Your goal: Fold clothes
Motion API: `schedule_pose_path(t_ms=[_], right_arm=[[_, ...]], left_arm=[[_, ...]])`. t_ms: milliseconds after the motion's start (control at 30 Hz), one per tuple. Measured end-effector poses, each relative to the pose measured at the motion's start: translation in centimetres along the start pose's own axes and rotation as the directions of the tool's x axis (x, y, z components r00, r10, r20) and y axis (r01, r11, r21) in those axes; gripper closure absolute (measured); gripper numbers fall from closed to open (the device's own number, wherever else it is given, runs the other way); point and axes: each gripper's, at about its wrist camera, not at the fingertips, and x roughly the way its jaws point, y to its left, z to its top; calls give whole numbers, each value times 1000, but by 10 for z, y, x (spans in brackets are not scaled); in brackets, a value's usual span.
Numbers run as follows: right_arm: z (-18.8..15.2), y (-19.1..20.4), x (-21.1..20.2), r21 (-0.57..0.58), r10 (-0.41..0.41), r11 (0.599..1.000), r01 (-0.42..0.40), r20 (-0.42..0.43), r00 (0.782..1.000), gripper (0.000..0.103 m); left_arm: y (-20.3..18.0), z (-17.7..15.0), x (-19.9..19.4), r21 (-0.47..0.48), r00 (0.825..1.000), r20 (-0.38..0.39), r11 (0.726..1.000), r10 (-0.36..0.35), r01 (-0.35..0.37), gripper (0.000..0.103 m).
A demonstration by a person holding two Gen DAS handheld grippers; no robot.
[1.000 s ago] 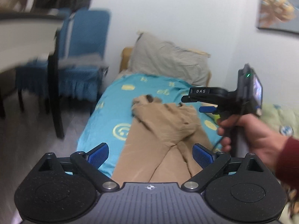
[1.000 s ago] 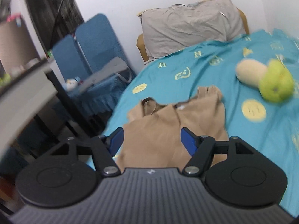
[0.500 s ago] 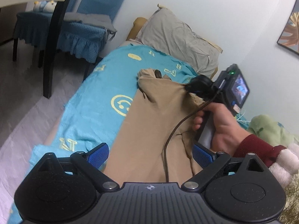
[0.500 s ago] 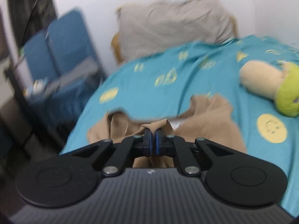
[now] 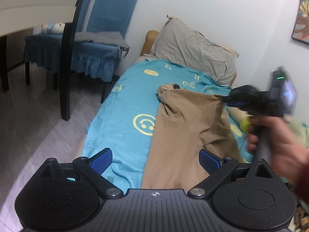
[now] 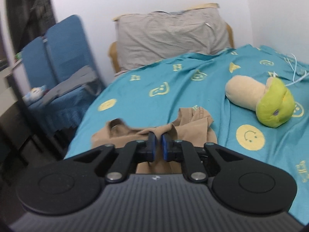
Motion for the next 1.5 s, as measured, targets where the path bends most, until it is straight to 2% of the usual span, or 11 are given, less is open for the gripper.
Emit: schedule_pose_path(t_ms=[100, 233, 400, 567, 833, 1000, 1133, 1300, 1400, 1467, 1500], right_arm=[[-5, -2, -63, 7, 49, 999, -49, 11, 999, 57], [-25, 1, -157, -22, 92, 996, -92, 16, 996, 12], [-61, -6, -261, -13, 159, 987, -159, -10, 987, 12], [-105, -34, -309, 83, 152, 985, -150, -19, 988, 13], [-130, -69, -310, 230, 40, 973, -23, -69, 997, 13], [-136, -82, -299, 298, 66, 954, -28, -119, 991, 13], [-138, -87, -291, 334, 99, 941, -46, -142, 985, 13], [-140, -90, -282, 367, 128, 928, -56, -174, 976, 13], [-141, -91, -279, 374, 138, 926, -58, -190, 972, 13], [-143, -93, -278, 388, 144, 920, -57, -200, 969, 13], [-143, -95, -277, 395, 147, 917, -56, -205, 968, 13]], left_arm=[[-6, 0, -9, 27, 1000, 13, 1000, 9, -9, 6], [-16, -2, -24, 58, 1000, 29, 998, 1, -3, 6], [-30, -9, -44, 94, 1000, 24, 995, -16, 13, 6], [-38, -23, -52, 127, 999, -43, 992, 12, -6, 6], [-29, -41, -52, 202, 973, -208, 978, 102, -60, 12], [-31, -49, -56, 370, 930, -324, 928, 174, -45, 22], [-30, -59, -54, 466, 879, -419, 885, 227, -6, 29], [-22, -63, -46, 443, 806, -548, 895, 224, 52, 32], [-22, -69, -41, 482, 755, -589, 875, 288, 42, 42], [-19, -72, -37, 507, 718, -605, 862, 344, 15, 59], [-16, -72, -37, 498, 710, -614, 867, 346, 8, 66]])
